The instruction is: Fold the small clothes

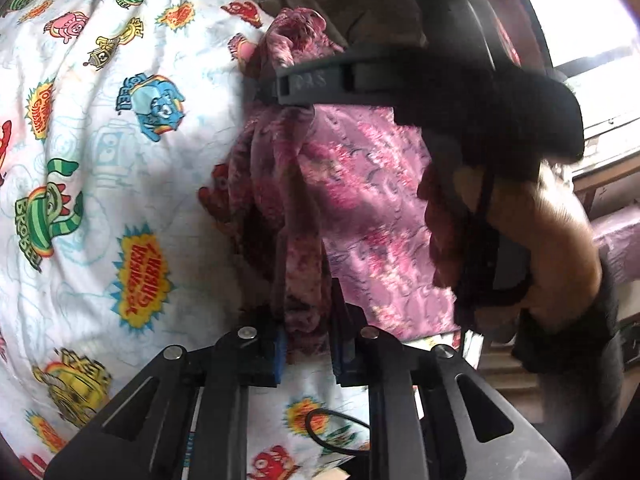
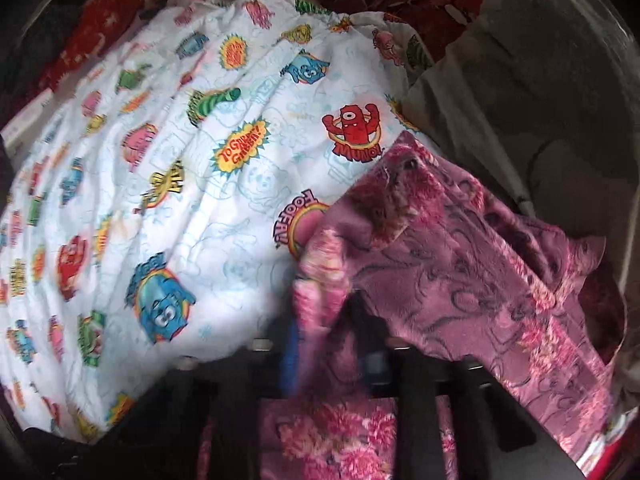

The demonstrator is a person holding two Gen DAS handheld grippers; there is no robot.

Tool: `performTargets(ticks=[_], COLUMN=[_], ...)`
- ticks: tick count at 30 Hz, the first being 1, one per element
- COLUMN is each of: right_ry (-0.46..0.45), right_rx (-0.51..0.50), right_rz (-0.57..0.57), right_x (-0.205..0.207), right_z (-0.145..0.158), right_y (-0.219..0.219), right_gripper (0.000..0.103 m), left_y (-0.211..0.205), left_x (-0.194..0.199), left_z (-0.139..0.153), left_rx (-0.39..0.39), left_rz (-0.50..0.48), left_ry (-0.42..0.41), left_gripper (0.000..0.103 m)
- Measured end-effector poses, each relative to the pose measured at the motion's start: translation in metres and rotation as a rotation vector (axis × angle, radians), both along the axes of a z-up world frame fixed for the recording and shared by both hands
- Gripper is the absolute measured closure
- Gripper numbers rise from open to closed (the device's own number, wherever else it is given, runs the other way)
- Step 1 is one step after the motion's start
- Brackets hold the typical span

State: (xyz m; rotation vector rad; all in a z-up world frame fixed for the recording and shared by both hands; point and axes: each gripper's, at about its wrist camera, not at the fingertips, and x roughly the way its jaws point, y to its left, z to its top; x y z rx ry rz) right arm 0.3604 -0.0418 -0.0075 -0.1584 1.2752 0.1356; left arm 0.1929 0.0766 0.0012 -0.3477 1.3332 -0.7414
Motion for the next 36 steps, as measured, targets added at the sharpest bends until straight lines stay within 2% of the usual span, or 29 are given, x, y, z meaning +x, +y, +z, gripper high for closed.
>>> performTargets(ticks=[4,9,22,29,36], right_ry=[-0.054,-0.103,-0.202,-0.237,-0.255], right_rx=[-0.008,0.028,0.1,0.143,0.194], right_rz=[0.0,-0.041,-0.185,-0.297,-0.398], right_x=[-0.02,-0.041,-0.1,-0.144,-0.178], right_z=[0.017,0.044,0.096,0.109,0.106], right_y=[-0.012,-0.039,-0.138,-0.21,-0.272], right_gripper=[0.094,0.095,0.095,0.095,0.095], left_y=[-0.008,-0.026,-0.121,-0.186,-0.242], left_x=[-0.006,-0.016,-0.048,-0.059,-0.073], left_z=[0.013,0.026,0.057,0.054,0.045], left_rx=[-0.041,-0.071,-0.087,-0.056,-0.017], left_rz=[0.004,-0.004,-0.133,-0.222,-0.285], left_ry=[-0.007,-0.004,-0.019,-0.004,0.02], left_gripper=[0.089,0.089,0.09,0.09,0.09])
